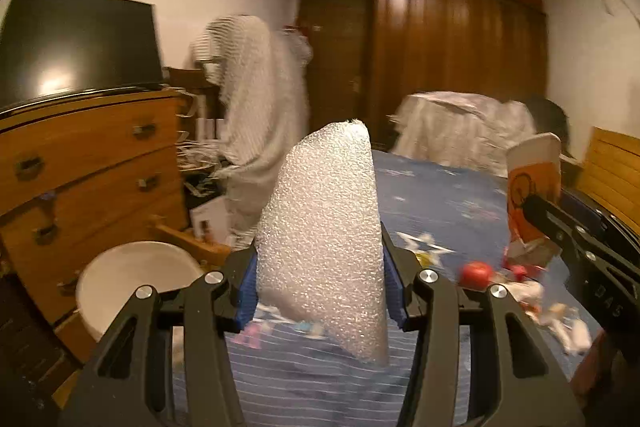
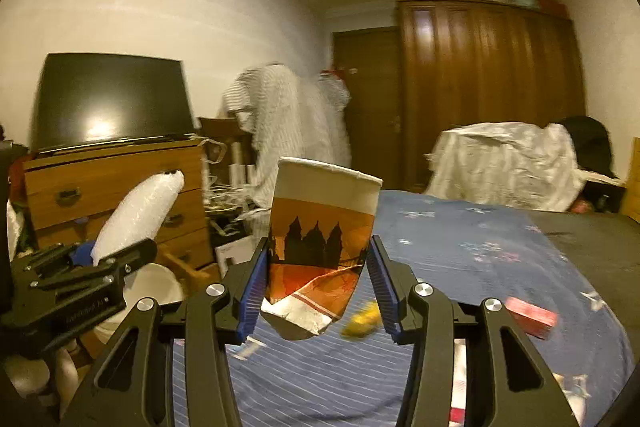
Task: Collect trash
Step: 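Carry the foam sheet and paper cup over to the white bucket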
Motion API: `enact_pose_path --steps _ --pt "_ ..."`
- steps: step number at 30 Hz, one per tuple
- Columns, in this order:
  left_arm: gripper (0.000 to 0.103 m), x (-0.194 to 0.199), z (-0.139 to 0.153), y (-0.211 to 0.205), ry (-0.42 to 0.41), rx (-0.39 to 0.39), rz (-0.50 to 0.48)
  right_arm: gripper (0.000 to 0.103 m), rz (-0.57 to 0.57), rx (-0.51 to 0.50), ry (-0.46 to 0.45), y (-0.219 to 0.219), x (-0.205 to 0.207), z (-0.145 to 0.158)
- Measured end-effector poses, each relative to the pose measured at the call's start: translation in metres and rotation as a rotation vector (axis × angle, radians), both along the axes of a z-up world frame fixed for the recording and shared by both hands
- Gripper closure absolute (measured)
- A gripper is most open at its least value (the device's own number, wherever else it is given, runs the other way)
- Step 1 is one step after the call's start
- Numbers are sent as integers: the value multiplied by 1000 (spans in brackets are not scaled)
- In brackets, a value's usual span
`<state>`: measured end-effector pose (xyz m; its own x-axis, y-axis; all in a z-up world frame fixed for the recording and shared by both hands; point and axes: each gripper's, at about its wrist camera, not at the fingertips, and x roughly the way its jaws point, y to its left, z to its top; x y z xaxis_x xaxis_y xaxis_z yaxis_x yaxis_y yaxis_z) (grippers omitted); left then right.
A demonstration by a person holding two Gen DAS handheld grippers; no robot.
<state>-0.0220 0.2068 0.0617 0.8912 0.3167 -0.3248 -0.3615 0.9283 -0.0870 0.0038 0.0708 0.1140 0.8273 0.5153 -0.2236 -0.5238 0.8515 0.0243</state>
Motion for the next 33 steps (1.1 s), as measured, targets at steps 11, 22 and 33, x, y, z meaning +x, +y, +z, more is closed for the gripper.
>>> enact_pose_path --steps 11,22,33 --pt "54 -31 4 119 37 -29 214 53 244 -46 61 202 20 27" --pt "54 -31 -31 242 203 -194 283 53 472 -221 308 415 68 4" --pt "54 -6 -94 287 403 -351 261 53 593 -442 607 510 106 -91"
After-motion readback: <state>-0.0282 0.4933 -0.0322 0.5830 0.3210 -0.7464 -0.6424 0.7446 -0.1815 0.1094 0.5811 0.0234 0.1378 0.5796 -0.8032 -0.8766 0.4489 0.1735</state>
